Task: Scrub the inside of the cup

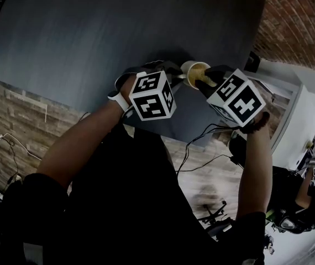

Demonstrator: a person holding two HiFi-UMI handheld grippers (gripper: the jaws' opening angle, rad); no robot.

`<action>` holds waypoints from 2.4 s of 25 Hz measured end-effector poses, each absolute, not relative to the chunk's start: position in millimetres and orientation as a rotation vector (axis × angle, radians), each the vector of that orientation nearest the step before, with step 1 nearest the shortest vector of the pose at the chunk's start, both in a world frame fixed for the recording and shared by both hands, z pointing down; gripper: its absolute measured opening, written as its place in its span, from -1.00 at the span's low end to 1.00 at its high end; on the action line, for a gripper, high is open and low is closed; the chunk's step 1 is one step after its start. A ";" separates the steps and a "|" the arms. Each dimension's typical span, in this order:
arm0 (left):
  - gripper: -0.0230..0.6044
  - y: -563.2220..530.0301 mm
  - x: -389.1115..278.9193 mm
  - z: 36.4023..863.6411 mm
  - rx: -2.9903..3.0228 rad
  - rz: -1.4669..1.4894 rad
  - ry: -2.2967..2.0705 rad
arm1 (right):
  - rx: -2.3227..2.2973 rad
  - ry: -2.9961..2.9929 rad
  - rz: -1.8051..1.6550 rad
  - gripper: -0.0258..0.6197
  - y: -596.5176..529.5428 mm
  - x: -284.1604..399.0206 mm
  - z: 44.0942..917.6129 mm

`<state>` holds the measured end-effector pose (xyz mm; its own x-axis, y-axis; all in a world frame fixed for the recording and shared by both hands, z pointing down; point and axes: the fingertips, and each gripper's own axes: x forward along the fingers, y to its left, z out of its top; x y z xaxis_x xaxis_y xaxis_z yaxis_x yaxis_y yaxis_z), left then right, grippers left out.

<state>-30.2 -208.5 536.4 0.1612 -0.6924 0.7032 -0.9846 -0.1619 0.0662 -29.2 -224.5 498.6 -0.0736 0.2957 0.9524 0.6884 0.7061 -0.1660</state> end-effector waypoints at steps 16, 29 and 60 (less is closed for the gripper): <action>-0.73 -211.1 -20.6 535.1 1.814 0.704 -1.678 | -0.419 -1.896 -0.218 -0.66 -250.2 -33.5 478.5; -0.73 -207.8 -15.8 538.5 1.720 0.714 -1.746 | -0.356 -1.696 -0.523 -0.66 -242.2 -39.8 524.8; -0.66 -155.5 -53.3 369.1 1.856 0.469 -1.988 | 0.127 -2.702 0.165 -0.66 -297.3 47.5 324.7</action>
